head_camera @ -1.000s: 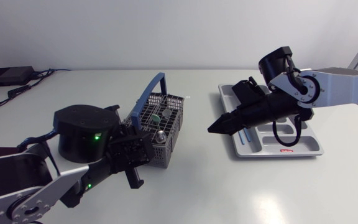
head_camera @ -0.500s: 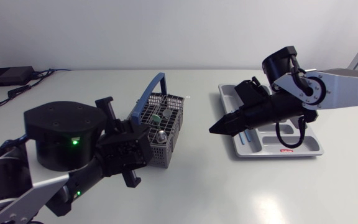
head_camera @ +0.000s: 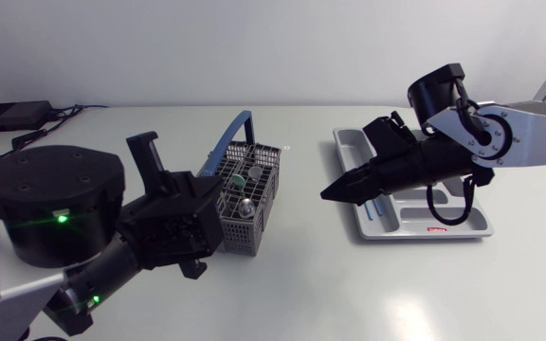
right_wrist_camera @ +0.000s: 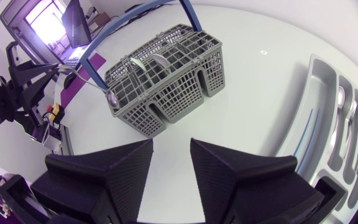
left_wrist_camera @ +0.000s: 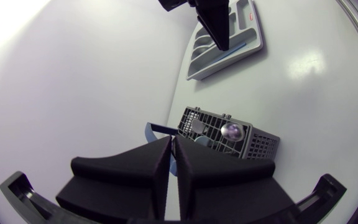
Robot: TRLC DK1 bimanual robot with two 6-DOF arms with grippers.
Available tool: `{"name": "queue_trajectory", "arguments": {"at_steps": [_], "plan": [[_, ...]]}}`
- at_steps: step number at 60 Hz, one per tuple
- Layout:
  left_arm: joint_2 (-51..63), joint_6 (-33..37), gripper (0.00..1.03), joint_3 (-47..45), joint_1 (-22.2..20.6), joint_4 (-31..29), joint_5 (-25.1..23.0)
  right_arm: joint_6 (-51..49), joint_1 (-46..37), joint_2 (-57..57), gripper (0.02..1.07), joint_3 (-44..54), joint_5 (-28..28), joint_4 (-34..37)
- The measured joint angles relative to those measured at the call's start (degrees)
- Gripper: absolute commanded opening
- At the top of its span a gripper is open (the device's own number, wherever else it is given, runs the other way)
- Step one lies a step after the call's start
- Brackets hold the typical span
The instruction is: Unload the cutlery basket into the drawer organizer.
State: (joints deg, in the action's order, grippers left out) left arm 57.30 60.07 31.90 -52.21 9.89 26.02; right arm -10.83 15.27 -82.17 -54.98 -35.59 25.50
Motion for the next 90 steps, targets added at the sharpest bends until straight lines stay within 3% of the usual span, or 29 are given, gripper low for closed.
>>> {"name": "queue_trajectory", "arguments": {"at_steps": [7, 21, 27, 39, 50, 62, 74, 82, 90], "plan": [[-1.5, 0.7, 0.07, 0.0, 0.0, 0.1, 0.0, -0.4, 0.5, 2.3, 0.52, 1.2, 0.5, 0.0], [-4.2, 1.5, 0.07, 1.7, 0.2, -0.7, 0.0, -1.2, 6.1, 10.8, 0.71, 3.5, 6.0, -1.9], [-4.5, 0.9, 0.08, 3.5, -0.3, -2.1, 0.5, -1.2, 8.4, 14.9, 0.72, 5.3, 10.0, -4.5], [-1.9, -9.9, 0.09, 9.9, -1.9, -5.5, 0.4, -1.2, 14.9, 23.5, 0.72, 10.5, 18.9, -9.6], [4.0, -24.2, 0.09, 18.6, -1.7, -11.8, -5.0, -2.2, 20.7, 31.2, 0.72, 14.7, 26.6, -14.1], [10.4, -37.9, 0.1, 25.9, 2.3, -15.4, -14.5, -4.4, 26.7, 35.1, 0.71, 17.6, 35.6, -19.8], [14.3, -46.4, 0.1, 28.9, 5.0, -17.9, -21.8, -7.6, 29.6, 35.1, 0.56, 19.9, 40.9, -24.5], [15.6, -50.3, 0.1, 30.6, 6.4, -19.3, -26.0, -9.4, 30.2, 34.2, 0.55, 20.7, 43.3, -28.1], [16.0, -51.5, 0.1, 31.5, 6.8, -19.2, -26.2, -10.2, 30.4, 32.4, 0.55, 21.3, 43.6, -30.3]]}}
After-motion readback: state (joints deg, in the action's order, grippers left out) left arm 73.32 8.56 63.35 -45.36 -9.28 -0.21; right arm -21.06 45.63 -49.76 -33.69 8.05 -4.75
